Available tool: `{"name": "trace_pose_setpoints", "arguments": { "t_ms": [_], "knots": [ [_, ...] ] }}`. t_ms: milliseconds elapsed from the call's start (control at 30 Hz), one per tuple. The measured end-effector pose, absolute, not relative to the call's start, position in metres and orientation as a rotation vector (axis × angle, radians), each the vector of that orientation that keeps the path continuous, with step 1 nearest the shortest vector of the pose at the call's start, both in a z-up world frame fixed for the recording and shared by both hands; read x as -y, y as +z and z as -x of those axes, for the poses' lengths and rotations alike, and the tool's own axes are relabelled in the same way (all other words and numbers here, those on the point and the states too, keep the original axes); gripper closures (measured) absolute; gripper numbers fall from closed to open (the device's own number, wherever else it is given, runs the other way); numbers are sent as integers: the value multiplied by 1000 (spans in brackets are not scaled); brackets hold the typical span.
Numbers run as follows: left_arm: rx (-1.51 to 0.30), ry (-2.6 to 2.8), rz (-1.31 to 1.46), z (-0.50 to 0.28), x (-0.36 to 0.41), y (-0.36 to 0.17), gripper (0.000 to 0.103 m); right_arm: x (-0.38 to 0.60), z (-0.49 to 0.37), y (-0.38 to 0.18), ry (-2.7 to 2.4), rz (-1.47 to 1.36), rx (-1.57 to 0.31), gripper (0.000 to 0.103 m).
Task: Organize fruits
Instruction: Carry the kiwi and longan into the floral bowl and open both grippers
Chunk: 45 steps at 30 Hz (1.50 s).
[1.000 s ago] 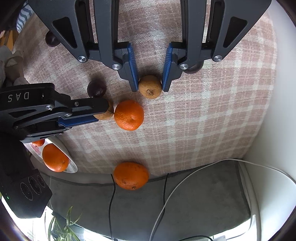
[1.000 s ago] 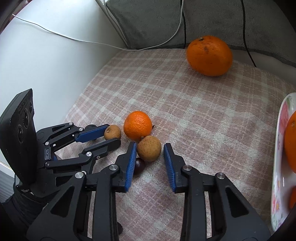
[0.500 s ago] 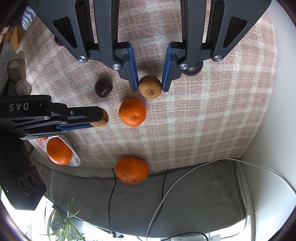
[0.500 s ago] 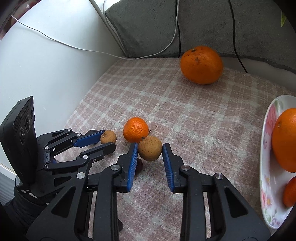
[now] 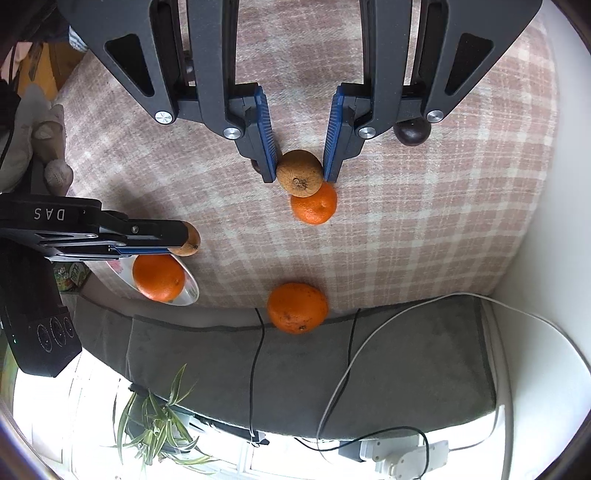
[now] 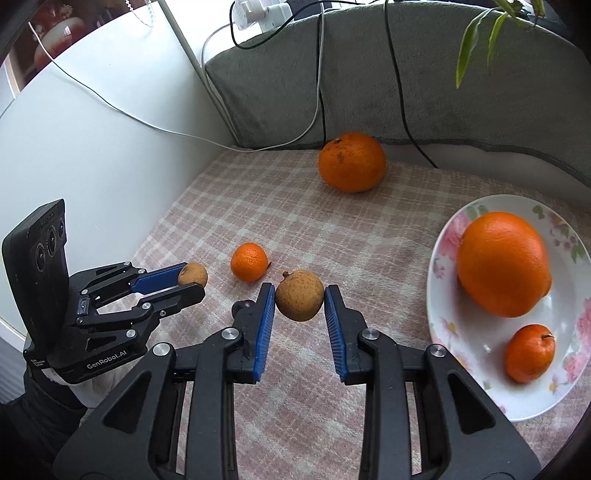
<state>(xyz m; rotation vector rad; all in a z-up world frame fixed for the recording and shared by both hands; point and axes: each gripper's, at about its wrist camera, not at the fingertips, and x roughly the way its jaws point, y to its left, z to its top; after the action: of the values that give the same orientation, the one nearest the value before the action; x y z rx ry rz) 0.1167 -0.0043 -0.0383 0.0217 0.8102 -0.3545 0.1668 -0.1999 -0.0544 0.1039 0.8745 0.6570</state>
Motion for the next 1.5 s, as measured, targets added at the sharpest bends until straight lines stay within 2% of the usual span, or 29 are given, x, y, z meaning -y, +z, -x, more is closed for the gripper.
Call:
{"name": "trace_pose_setpoints", "arguments": {
  "t_ms": [500,1100,1500],
  "knots": [
    [-755,-440,52,-111,42,-19,79,264,-139,-33,548,-114,-770,74],
    [-747,-585,34,-118,134,-8,79,364,-140,-30,397,-187,-736,74],
    [-763,-592,-6,-127,175,-11,79,397,-158,-43,355,-192,-746,74]
  ]
}}
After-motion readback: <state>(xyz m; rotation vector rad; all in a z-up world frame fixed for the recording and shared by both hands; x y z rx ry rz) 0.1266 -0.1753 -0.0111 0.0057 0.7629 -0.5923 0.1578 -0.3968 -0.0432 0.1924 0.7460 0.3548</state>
